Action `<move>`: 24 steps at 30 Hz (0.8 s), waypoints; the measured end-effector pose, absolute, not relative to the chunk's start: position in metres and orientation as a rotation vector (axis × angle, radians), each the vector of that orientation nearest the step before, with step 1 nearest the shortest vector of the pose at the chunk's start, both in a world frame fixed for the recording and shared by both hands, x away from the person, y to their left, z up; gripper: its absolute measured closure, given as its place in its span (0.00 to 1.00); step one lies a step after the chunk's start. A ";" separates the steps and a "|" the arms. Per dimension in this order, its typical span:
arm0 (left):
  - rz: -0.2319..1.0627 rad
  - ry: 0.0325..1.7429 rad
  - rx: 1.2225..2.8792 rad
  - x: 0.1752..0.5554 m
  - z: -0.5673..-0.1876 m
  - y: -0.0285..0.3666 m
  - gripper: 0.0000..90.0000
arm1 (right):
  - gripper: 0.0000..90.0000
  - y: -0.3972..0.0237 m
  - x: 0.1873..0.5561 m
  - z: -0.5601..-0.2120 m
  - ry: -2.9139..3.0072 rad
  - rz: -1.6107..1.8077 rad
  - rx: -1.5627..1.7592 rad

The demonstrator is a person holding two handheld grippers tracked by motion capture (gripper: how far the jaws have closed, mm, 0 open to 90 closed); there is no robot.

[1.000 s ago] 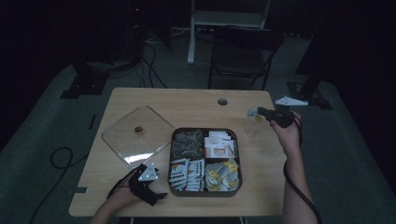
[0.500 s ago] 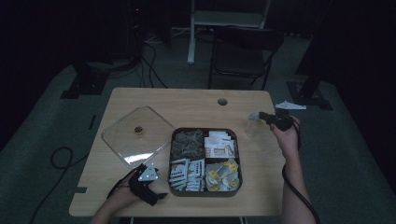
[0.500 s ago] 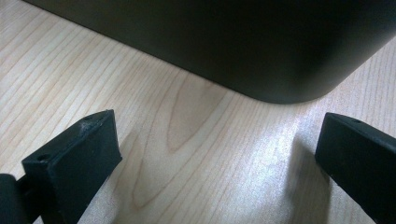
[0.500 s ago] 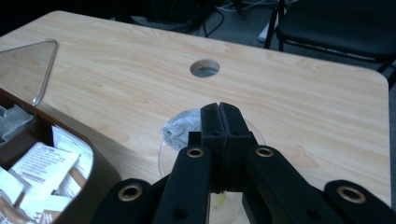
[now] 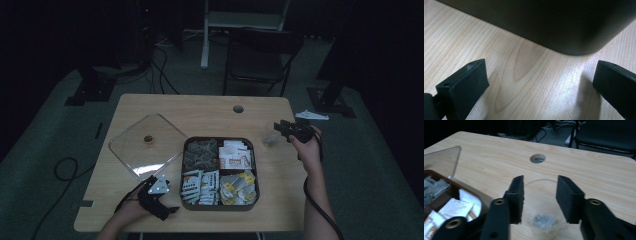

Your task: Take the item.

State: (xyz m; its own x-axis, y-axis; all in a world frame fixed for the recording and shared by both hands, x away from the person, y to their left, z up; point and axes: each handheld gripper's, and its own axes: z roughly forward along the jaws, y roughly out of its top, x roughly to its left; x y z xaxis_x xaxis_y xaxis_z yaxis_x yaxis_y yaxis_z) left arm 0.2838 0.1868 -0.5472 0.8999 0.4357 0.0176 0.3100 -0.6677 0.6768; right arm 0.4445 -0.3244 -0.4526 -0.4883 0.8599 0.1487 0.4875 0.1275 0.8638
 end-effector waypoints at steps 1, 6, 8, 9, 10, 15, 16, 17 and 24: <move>0.231 0.531 2.351 0.284 -0.547 0.187 0.00 | 0.59 -0.323 0.444 -0.452 2.036 1.316 1.292; 0.231 0.531 2.351 0.284 -0.547 0.187 0.00 | 0.50 -0.318 0.438 -0.452 2.040 1.357 1.268; 0.231 0.531 2.351 0.284 -0.547 0.187 0.00 | 0.48 -0.316 0.436 -0.452 2.041 1.371 1.261; 0.231 0.531 2.351 0.284 -0.547 0.187 0.00 | 0.46 -0.316 0.434 -0.452 2.042 1.376 1.257; 0.231 0.531 2.351 0.284 -0.547 0.187 0.00 | 0.45 -0.315 0.433 -0.452 2.045 1.380 1.251; 0.231 0.531 2.351 0.284 -0.547 0.187 0.00 | 0.37 -0.312 0.424 -0.452 2.044 1.414 1.232; 0.231 0.531 2.351 0.284 -0.547 0.187 0.00 | 0.35 -0.312 0.423 -0.452 2.046 1.424 1.233; 0.231 0.531 2.352 0.284 -0.547 0.187 0.00 | 0.33 -0.312 0.422 -0.452 2.047 1.428 1.232; 0.230 0.531 2.352 0.284 -0.547 0.187 0.00 | 0.25 -0.307 0.410 -0.454 2.068 1.428 1.200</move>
